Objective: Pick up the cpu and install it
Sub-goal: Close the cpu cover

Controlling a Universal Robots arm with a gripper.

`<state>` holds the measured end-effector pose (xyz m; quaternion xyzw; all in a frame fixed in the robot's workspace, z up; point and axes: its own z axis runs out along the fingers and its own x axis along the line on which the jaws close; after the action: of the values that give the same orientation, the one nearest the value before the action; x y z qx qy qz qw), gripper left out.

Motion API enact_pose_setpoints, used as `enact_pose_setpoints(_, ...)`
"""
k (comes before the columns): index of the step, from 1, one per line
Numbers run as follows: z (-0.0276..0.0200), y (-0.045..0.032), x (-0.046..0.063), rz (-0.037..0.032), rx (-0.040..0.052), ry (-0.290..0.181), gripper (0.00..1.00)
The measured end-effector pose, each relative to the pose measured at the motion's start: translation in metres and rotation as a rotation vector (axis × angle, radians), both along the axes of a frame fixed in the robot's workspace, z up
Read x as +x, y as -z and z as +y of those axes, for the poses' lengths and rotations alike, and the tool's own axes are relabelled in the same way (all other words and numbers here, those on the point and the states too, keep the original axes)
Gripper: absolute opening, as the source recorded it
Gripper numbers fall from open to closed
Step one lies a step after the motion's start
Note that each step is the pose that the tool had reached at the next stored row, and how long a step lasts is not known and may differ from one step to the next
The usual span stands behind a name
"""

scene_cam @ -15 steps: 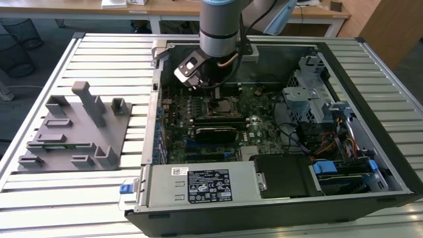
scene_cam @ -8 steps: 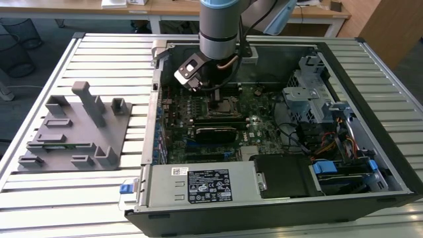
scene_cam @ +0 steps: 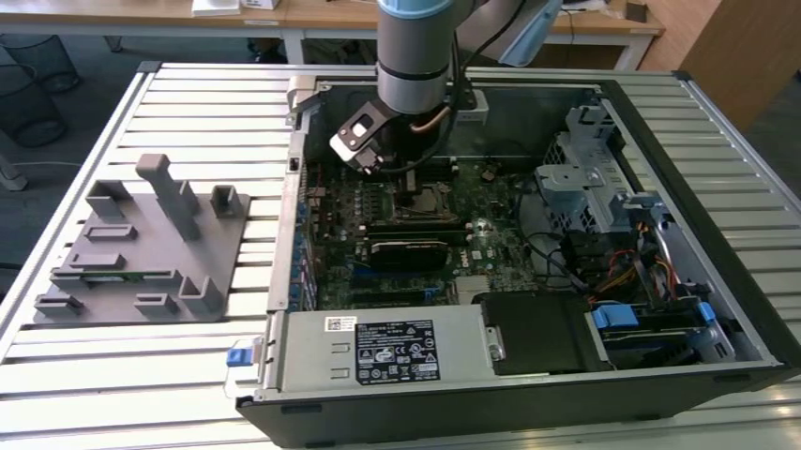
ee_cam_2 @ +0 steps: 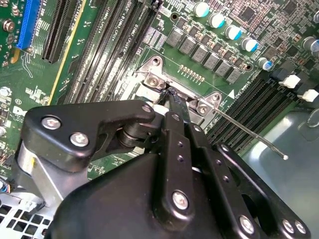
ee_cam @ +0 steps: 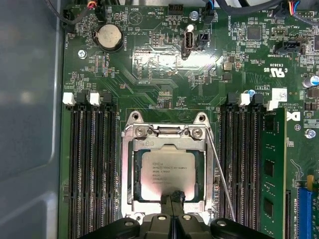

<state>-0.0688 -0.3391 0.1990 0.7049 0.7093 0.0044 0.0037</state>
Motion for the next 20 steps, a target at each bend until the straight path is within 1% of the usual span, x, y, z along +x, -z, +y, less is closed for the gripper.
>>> enact_pose_setpoints(6, 0.0003, -0.0078, 0.000, -0.0001, 0.0000, 0.000, 0.11)
enact_pose_setpoints(16, 0.0003, -0.0273, 0.000, 0.0001, -0.0001, 0.000, 0.11)
enact_pose_setpoints(17, 0.0003, -0.0283, 0.000, 0.0001, -0.0001, 0.000, 0.11)
enact_pose_setpoints(20, 0.0003, -0.0283, 0.000, -0.0012, 0.0003, 0.000, 0.11)
